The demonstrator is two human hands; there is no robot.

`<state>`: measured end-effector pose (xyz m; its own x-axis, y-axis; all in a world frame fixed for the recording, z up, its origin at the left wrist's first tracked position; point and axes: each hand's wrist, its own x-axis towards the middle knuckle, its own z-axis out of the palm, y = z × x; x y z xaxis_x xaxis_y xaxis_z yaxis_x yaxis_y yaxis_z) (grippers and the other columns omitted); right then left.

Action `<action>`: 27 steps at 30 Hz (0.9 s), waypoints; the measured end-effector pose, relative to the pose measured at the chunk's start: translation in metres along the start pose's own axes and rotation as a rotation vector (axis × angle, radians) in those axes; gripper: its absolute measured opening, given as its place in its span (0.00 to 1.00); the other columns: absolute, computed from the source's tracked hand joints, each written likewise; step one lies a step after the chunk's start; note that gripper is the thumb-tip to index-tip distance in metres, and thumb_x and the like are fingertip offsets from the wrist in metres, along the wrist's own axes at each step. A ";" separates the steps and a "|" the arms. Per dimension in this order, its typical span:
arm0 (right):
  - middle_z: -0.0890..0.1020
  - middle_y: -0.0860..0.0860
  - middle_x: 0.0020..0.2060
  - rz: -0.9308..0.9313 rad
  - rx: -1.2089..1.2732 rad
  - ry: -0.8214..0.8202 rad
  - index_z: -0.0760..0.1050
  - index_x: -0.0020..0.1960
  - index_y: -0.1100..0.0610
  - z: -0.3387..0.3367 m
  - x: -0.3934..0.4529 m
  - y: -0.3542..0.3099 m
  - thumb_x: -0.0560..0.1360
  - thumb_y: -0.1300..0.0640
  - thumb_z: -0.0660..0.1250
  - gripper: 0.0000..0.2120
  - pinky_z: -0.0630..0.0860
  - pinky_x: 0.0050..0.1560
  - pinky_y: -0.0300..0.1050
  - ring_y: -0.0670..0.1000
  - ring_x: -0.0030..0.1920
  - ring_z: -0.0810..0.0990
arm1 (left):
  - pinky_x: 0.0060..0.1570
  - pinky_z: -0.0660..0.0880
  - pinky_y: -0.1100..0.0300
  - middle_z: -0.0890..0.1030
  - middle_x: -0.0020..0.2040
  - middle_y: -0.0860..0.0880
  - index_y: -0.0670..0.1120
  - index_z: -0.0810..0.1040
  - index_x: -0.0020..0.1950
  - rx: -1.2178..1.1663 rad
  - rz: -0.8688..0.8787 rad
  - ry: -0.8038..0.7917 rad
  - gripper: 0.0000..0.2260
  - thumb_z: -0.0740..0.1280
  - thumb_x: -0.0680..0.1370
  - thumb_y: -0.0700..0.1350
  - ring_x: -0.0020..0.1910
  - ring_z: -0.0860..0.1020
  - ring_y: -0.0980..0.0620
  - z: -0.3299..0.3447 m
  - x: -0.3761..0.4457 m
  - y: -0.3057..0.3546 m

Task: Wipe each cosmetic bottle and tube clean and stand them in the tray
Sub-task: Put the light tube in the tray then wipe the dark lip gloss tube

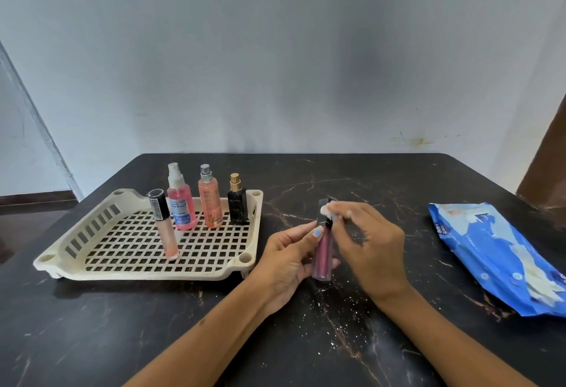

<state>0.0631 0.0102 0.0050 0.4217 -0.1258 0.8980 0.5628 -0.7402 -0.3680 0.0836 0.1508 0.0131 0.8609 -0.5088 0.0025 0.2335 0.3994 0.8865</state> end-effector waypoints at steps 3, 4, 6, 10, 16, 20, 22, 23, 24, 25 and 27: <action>0.82 0.47 0.49 0.036 -0.002 0.002 0.82 0.53 0.61 -0.002 0.001 0.002 0.72 0.71 0.71 0.12 0.75 0.55 0.30 0.42 0.51 0.80 | 0.36 0.81 0.55 0.83 0.44 0.40 0.36 0.79 0.54 0.007 -0.012 0.016 0.11 0.66 0.73 0.36 0.38 0.82 0.48 0.001 0.000 0.000; 0.82 0.48 0.48 0.025 0.014 -0.010 0.83 0.51 0.61 -0.001 0.000 0.001 0.71 0.71 0.71 0.11 0.77 0.53 0.33 0.42 0.50 0.81 | 0.36 0.80 0.55 0.83 0.45 0.41 0.36 0.79 0.55 0.007 -0.001 0.027 0.12 0.66 0.73 0.37 0.39 0.82 0.48 0.000 0.001 0.000; 0.84 0.49 0.44 -0.020 0.047 -0.038 0.84 0.46 0.61 0.001 -0.002 -0.003 0.70 0.68 0.70 0.07 0.79 0.48 0.36 0.43 0.46 0.82 | 0.33 0.79 0.56 0.83 0.45 0.41 0.36 0.79 0.57 0.016 0.025 0.060 0.13 0.66 0.73 0.38 0.37 0.81 0.50 -0.001 0.002 0.000; 0.83 0.50 0.42 -0.044 0.036 -0.056 0.83 0.45 0.61 0.003 -0.003 -0.004 0.71 0.66 0.69 0.06 0.79 0.46 0.36 0.44 0.44 0.81 | 0.33 0.78 0.56 0.82 0.45 0.41 0.38 0.79 0.58 0.015 0.024 0.058 0.13 0.65 0.74 0.36 0.37 0.81 0.50 -0.002 0.002 0.001; 0.79 0.49 0.50 0.041 -0.030 -0.036 0.81 0.56 0.64 0.001 -0.001 0.004 0.73 0.73 0.68 0.13 0.73 0.55 0.28 0.38 0.52 0.77 | 0.45 0.81 0.52 0.83 0.46 0.40 0.41 0.79 0.57 0.042 0.007 -0.024 0.16 0.66 0.72 0.30 0.44 0.83 0.47 0.001 -0.002 0.003; 0.83 0.52 0.43 -0.028 0.028 -0.090 0.84 0.45 0.63 0.000 -0.002 0.000 0.71 0.63 0.64 0.10 0.79 0.47 0.35 0.46 0.44 0.81 | 0.40 0.81 0.53 0.83 0.46 0.39 0.38 0.80 0.55 0.056 0.042 0.032 0.15 0.68 0.69 0.33 0.42 0.83 0.46 0.000 0.000 0.003; 0.82 0.52 0.41 -0.059 0.014 -0.099 0.84 0.43 0.63 -0.002 -0.002 0.000 0.71 0.62 0.63 0.11 0.78 0.46 0.35 0.46 0.43 0.81 | 0.38 0.81 0.54 0.83 0.44 0.40 0.37 0.81 0.52 0.087 0.039 0.022 0.14 0.70 0.67 0.35 0.41 0.83 0.47 0.000 -0.001 0.002; 0.82 0.53 0.42 -0.056 -0.004 -0.097 0.84 0.44 0.63 -0.002 -0.001 0.002 0.71 0.62 0.62 0.11 0.78 0.48 0.35 0.47 0.44 0.81 | 0.38 0.80 0.55 0.83 0.44 0.41 0.36 0.81 0.52 0.100 0.035 0.013 0.14 0.70 0.67 0.35 0.41 0.83 0.48 0.000 -0.001 0.002; 0.82 0.53 0.45 -0.040 -0.027 -0.097 0.83 0.47 0.64 -0.001 -0.001 0.004 0.73 0.63 0.61 0.12 0.77 0.51 0.35 0.47 0.47 0.80 | 0.38 0.80 0.56 0.83 0.43 0.41 0.36 0.81 0.52 0.112 0.034 0.008 0.14 0.71 0.67 0.35 0.41 0.83 0.48 0.001 -0.002 0.002; 0.81 0.54 0.48 -0.017 -0.058 -0.100 0.82 0.52 0.64 -0.002 0.000 0.007 0.74 0.63 0.60 0.13 0.76 0.54 0.35 0.47 0.50 0.80 | 0.39 0.80 0.56 0.83 0.44 0.40 0.36 0.81 0.52 0.121 0.034 0.008 0.15 0.71 0.66 0.35 0.41 0.83 0.48 0.001 -0.002 0.002; 0.80 0.55 0.54 0.025 -0.107 -0.106 0.79 0.59 0.65 -0.002 0.002 0.010 0.74 0.66 0.61 0.16 0.73 0.60 0.32 0.46 0.55 0.77 | 0.42 0.80 0.55 0.82 0.47 0.37 0.34 0.79 0.55 0.140 0.035 0.022 0.21 0.73 0.63 0.36 0.43 0.82 0.47 0.003 -0.002 0.001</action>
<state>0.0679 0.0010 0.0033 0.5102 -0.0790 0.8564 0.4742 -0.8049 -0.3567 0.0808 0.1500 0.0152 0.8775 -0.4788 0.0262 0.1388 0.3058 0.9419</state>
